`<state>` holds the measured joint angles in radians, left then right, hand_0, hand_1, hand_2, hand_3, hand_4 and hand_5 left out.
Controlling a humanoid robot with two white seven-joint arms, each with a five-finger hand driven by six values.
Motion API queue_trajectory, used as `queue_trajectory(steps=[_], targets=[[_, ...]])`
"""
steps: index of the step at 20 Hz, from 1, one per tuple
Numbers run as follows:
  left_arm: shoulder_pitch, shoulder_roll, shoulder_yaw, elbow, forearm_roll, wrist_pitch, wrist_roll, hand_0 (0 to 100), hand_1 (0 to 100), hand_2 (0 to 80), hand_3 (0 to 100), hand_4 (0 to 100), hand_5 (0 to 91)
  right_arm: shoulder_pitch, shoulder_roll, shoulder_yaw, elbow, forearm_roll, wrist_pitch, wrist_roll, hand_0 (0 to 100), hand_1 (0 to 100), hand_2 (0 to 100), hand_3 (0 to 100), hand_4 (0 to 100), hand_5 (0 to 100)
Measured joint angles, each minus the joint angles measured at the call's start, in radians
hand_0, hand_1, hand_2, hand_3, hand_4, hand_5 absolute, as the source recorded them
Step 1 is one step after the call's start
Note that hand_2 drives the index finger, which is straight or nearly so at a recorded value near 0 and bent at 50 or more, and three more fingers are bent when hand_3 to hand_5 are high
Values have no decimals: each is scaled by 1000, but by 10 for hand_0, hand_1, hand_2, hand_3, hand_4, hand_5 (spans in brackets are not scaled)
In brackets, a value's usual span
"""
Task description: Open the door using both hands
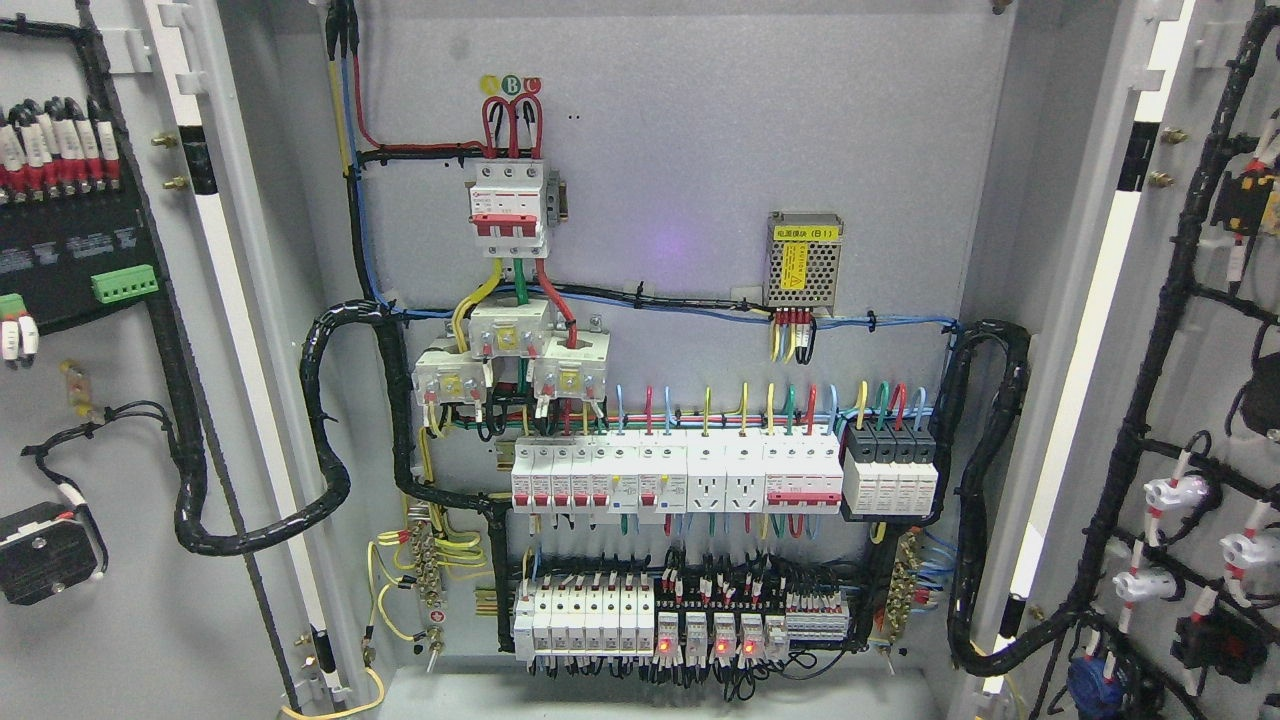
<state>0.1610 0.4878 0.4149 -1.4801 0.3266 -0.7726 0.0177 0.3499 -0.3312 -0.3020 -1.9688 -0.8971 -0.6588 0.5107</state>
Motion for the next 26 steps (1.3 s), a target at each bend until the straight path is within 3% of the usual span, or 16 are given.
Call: queue_trajectory(steps=[7,15,22,26], targets=[[-104,85,-34,166,2,0,0,0,0,0,0,0,0,31,17,-34,2,-9,-5,-1,0,0,0,0,0,0],[-144,132,-94,237,1,0,-3,0,0,0,0,0,0,50,37,-70,13,-13,-6,-2,0,0,0,0,0,0],[-24,133,-134,102,-3,0,-7,0,0,0,0,0,0,57,59,-99,33,-27,-7,-3,0,0,0,0,0,0],[55,100,-160,-18,-81,0,-7,0,0,0,0,0,0,59,71,-112,42,-31,-7,-3,0,0,0,0,0,0]])
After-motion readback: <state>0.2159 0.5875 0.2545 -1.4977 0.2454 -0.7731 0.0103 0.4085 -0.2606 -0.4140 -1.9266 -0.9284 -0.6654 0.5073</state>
